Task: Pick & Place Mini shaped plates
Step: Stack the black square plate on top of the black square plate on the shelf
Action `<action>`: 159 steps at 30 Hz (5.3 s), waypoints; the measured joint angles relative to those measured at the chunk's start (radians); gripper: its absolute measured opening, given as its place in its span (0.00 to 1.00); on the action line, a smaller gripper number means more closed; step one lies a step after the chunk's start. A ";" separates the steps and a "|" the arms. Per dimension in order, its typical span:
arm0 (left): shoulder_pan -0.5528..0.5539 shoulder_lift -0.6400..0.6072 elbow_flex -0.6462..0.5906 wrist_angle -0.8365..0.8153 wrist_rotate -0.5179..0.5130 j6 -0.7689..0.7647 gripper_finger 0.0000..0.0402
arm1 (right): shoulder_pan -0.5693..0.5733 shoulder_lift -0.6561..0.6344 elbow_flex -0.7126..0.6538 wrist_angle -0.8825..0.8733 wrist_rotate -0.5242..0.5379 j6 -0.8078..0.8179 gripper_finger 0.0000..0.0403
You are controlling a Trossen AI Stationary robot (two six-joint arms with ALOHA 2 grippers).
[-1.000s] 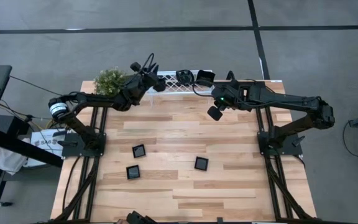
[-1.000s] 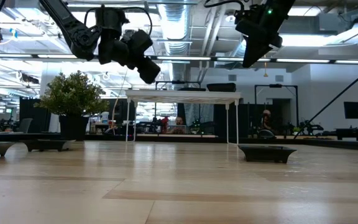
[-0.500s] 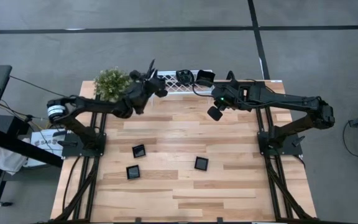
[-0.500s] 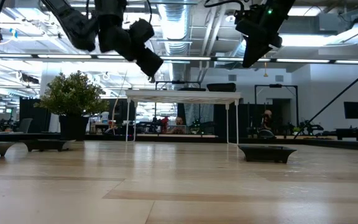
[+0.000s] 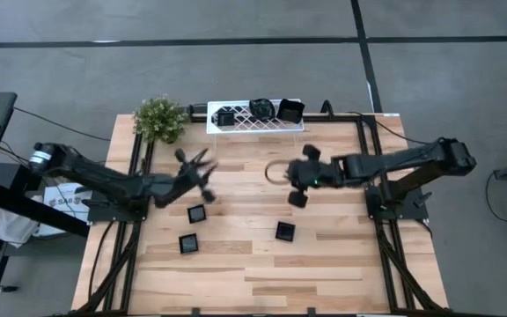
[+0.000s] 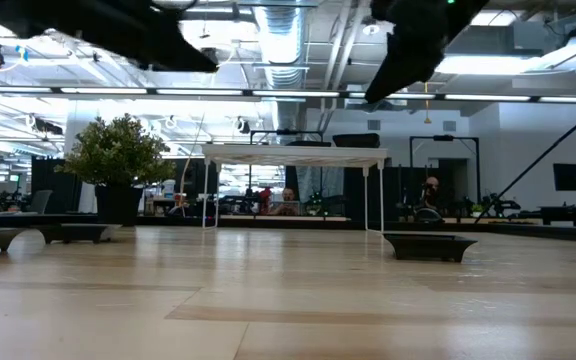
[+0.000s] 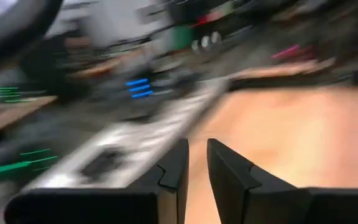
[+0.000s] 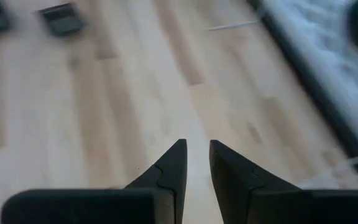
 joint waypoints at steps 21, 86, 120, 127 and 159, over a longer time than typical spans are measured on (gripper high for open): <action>0.030 -0.199 -0.099 -0.239 0.802 -0.374 0.06 | 0.264 0.000 -0.306 0.560 -0.003 0.175 0.16; 0.035 0.069 -0.083 0.003 0.930 -0.314 0.26 | 0.216 0.189 -0.265 0.632 -0.073 0.190 0.15; 0.046 -0.277 -0.161 -0.155 0.835 -0.403 0.26 | 0.302 0.132 -0.266 0.242 -0.069 0.446 0.15; 0.046 -0.232 -0.174 -0.137 0.839 -0.430 0.26 | 0.302 0.192 -0.266 0.251 -0.127 0.455 0.15; 0.044 -0.191 -0.174 -0.121 0.839 -0.439 0.26 | 0.042 0.339 -0.265 0.370 -0.531 0.233 0.52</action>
